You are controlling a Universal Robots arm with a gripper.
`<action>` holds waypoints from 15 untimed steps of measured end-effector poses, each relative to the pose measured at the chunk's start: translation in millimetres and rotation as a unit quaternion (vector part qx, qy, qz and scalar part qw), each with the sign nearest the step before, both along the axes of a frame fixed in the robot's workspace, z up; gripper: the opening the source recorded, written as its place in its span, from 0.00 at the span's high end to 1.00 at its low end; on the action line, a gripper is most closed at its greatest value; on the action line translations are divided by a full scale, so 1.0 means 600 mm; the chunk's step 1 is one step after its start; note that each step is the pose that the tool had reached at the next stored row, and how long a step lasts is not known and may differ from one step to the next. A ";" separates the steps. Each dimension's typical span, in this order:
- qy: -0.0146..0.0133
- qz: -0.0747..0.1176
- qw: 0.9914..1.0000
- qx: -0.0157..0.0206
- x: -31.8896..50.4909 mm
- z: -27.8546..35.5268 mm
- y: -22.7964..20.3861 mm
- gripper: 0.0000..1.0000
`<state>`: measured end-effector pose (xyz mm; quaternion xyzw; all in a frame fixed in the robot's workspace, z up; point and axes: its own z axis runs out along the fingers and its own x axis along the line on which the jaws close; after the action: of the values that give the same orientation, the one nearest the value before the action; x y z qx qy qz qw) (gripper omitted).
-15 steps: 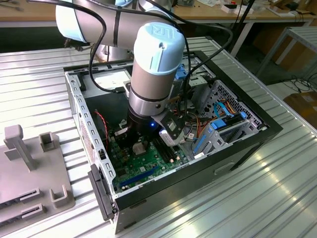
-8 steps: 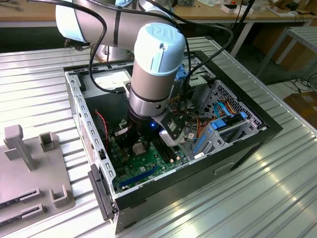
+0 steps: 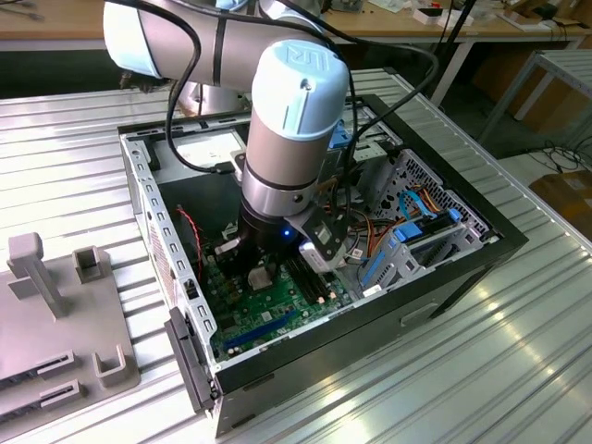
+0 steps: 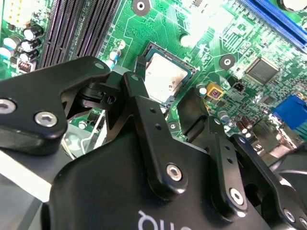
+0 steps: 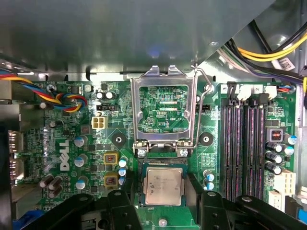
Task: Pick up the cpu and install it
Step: 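Place the cpu into insertion slot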
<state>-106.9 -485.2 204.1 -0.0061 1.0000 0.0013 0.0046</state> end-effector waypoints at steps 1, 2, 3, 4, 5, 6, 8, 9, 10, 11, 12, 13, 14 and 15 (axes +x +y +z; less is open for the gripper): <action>0.000 0.000 1.000 0.000 0.000 0.001 0.0005 0.46; 0.000 0.000 1.000 0.000 0.000 0.001 0.0005 0.46; 0.000 0.000 1.000 0.000 0.000 0.001 0.0005 0.46; 0.000 0.000 1.000 0.000 0.001 0.001 0.0004 0.46; 0.000 0.000 1.000 0.000 0.003 0.002 0.0004 0.46; 0.000 0.000 1.000 0.000 0.003 0.001 0.0004 0.46; 0.000 -0.009 1.000 0.000 0.004 0.000 0.0005 0.46; 0.000 -0.012 1.000 0.000 0.004 0.000 0.0005 0.46; 0.000 -0.018 1.000 0.000 0.004 -0.001 0.0005 0.46; 0.000 -0.021 1.000 0.000 0.004 -0.001 0.0005 0.46; 0.000 -0.023 1.000 0.000 0.004 -0.001 0.0005 0.46; 0.000 -0.023 1.000 0.000 0.004 -0.002 0.0005 0.46; 0.000 -0.023 1.000 0.000 0.004 -0.002 0.0005 0.46; 0.000 -0.023 1.000 0.000 0.004 -0.003 0.0005 0.46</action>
<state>-104.6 -484.9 202.2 0.0171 0.9998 0.0012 0.0047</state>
